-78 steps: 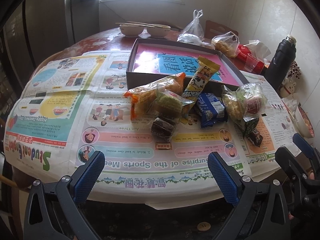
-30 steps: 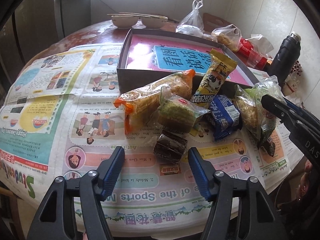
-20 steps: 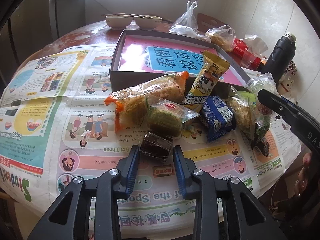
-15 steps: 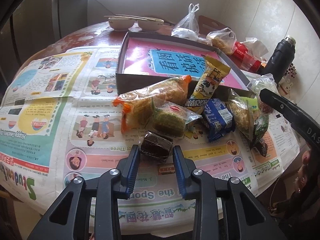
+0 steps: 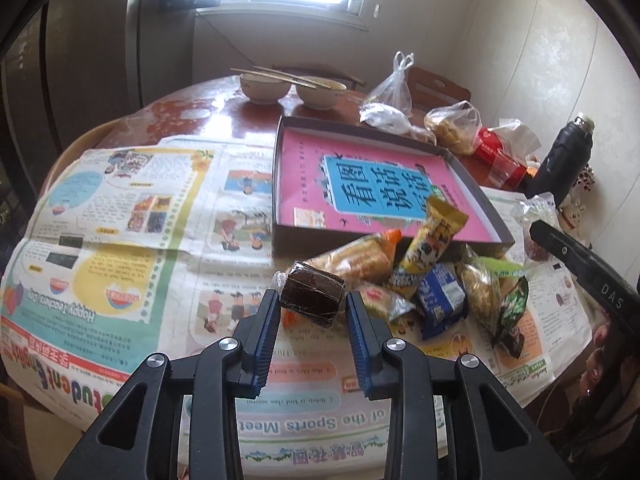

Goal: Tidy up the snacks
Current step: 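Lift both held snacks and carry them over the pink book in the tray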

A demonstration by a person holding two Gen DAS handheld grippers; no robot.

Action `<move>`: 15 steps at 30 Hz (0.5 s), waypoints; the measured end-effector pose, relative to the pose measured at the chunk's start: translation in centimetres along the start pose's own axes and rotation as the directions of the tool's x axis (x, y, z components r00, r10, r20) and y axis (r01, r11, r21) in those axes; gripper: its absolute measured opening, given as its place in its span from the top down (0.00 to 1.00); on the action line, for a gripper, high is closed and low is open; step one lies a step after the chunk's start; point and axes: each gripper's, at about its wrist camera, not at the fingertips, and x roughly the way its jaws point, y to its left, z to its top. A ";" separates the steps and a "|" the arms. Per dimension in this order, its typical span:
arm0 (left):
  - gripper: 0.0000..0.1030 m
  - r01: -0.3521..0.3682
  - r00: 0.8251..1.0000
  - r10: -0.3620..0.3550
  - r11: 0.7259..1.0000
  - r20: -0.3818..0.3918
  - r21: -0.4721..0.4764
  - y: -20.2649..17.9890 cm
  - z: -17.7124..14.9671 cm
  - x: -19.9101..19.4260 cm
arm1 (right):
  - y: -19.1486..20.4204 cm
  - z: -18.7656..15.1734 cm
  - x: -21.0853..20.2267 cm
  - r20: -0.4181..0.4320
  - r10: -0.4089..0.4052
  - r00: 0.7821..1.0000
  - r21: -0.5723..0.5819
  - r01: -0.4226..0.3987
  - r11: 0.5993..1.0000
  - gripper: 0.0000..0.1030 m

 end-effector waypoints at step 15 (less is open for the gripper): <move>0.67 0.019 0.999 -0.018 1.000 0.031 -0.021 0.0 4.4 1.9 | -0.6 1.7 1.6 0.018 -0.017 1.000 -0.004 0.017 1.000 0.68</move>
